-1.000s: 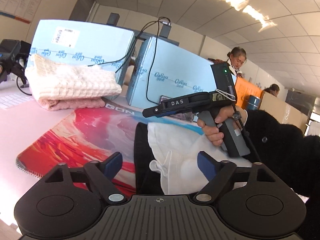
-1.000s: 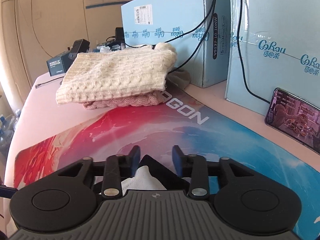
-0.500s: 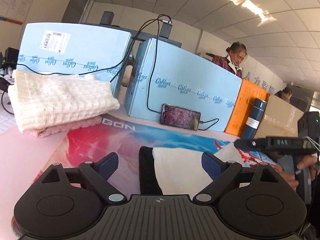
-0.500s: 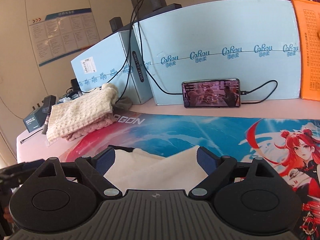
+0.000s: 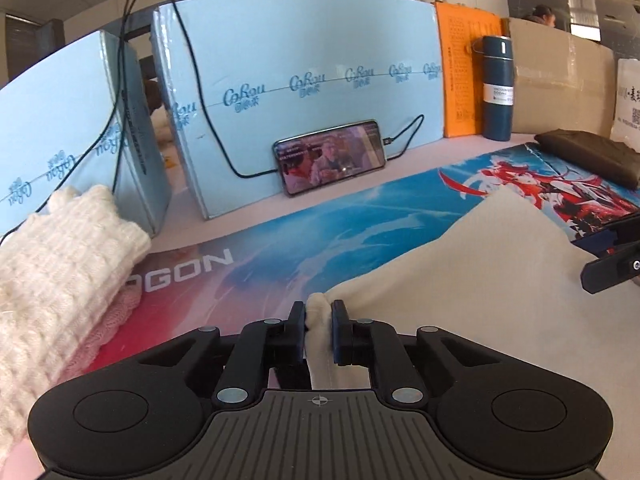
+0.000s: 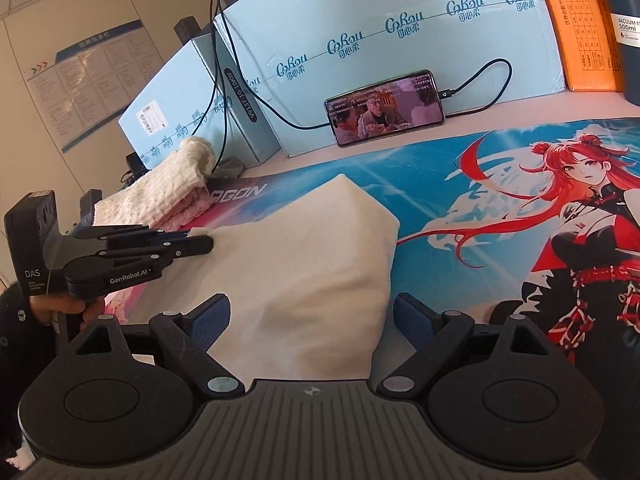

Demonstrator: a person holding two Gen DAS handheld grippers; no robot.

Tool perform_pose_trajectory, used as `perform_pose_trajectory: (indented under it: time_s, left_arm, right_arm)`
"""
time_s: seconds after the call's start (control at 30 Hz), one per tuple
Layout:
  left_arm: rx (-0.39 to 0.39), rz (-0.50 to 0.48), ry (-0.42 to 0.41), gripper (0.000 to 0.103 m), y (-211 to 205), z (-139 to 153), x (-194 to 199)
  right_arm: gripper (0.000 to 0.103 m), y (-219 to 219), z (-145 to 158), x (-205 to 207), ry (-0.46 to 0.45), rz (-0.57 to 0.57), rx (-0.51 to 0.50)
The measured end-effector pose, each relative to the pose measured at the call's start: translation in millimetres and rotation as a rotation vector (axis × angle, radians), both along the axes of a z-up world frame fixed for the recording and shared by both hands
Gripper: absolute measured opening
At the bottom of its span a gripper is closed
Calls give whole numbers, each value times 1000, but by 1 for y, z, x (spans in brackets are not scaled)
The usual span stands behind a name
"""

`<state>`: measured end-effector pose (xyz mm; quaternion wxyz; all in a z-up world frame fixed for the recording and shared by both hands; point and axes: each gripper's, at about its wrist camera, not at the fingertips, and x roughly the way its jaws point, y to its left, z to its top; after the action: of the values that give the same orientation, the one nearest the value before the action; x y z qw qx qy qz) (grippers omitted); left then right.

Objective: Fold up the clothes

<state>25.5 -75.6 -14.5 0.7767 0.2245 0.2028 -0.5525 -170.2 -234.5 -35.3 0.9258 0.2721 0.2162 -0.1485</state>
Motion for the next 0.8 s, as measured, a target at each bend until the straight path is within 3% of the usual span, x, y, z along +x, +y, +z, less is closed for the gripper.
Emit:
perform_pose_trajectory:
  time_s: [0.17,0.23,0.3,0.4,0.6,0.73,0.8]
  left_arm:
    - [29,37,-24,25,-5,-8,3]
    - [19,92,-38,42,-4,-3,7]
    - [-2,150,-67,70,-1,3,8]
    - [-61,229,-73,86,13,17,5]
    - [-232,267,230,91,74,30,-6]
    - [-325,303,389,94,122,22,-21]
    - [-346,313,429,94,143,19,-28]
  right_arm:
    - [89,0,-1,-1,-6,10,7]
    - [89,1,-1,-1,-8,8,5]
    - [89,-1,-1,-3,-22,-3,16]
    - [89,-7,-2,-8,-56,-30,48]
    - [89,-21,-5,-17,-104,-100,129]
    - [89,-22,-2,-16,-104,-93,124]
    - [89,-22,3,-11,-83,-76,108]
